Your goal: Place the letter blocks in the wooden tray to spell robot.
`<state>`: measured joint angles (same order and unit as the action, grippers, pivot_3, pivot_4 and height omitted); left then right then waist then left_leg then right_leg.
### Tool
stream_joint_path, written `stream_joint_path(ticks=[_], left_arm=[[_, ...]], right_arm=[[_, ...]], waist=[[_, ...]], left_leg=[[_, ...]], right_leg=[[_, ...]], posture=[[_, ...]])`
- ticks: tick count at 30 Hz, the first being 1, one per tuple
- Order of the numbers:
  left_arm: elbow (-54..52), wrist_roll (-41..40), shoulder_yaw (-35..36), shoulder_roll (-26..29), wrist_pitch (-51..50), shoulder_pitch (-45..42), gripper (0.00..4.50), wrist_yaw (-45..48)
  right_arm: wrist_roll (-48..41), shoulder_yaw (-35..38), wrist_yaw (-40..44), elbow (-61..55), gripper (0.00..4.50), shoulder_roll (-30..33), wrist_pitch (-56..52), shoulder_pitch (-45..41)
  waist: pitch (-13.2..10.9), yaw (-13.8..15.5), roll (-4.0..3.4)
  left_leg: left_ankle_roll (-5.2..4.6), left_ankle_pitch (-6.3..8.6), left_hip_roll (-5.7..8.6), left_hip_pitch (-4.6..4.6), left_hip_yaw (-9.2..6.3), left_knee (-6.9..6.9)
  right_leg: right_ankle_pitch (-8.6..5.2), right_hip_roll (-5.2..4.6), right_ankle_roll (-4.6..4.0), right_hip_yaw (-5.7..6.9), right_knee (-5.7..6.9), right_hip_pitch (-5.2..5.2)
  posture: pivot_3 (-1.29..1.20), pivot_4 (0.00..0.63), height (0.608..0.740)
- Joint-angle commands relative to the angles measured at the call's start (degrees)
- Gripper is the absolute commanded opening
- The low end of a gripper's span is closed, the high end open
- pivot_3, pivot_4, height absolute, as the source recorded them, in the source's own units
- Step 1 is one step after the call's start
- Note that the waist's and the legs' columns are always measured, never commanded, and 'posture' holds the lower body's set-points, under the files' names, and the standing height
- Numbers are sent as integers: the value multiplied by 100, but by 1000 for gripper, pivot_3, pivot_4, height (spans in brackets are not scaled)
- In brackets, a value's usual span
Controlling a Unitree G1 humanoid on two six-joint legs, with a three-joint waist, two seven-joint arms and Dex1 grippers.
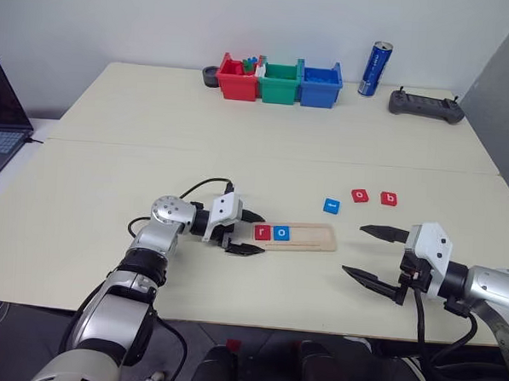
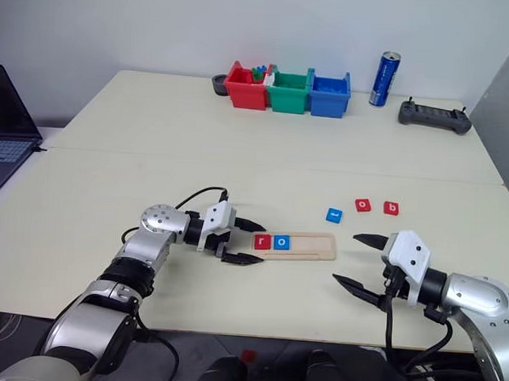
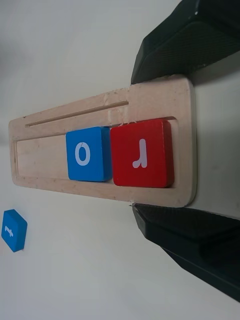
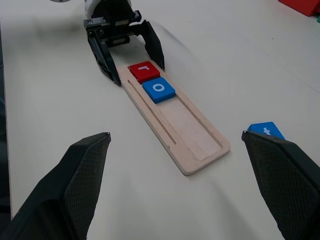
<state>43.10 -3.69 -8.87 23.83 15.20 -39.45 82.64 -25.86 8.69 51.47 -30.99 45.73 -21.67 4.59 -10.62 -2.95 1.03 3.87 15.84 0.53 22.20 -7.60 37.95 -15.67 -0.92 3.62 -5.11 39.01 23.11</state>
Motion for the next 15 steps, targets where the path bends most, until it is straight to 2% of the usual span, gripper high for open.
stream_joint_path(ticks=[1,15], left_arm=[[-303,-179,-64,120,-42,160,3389,320],[294,-171,-12,193,443,-216,3389,537]], right_arm=[[13,15,67,-26,4500,-17,163,29],[-118,222,206,-36,4500,63,144,114]], waist=[[0,-1,0],[0,-4,0]], left_leg=[[0,0,0,-2,1,0],[0,0,0,-4,2,0]], right_leg=[[0,0,0,0,1,0],[0,2,0,-1,1,-2]], posture=[[0,150,740],[0,150,740]])
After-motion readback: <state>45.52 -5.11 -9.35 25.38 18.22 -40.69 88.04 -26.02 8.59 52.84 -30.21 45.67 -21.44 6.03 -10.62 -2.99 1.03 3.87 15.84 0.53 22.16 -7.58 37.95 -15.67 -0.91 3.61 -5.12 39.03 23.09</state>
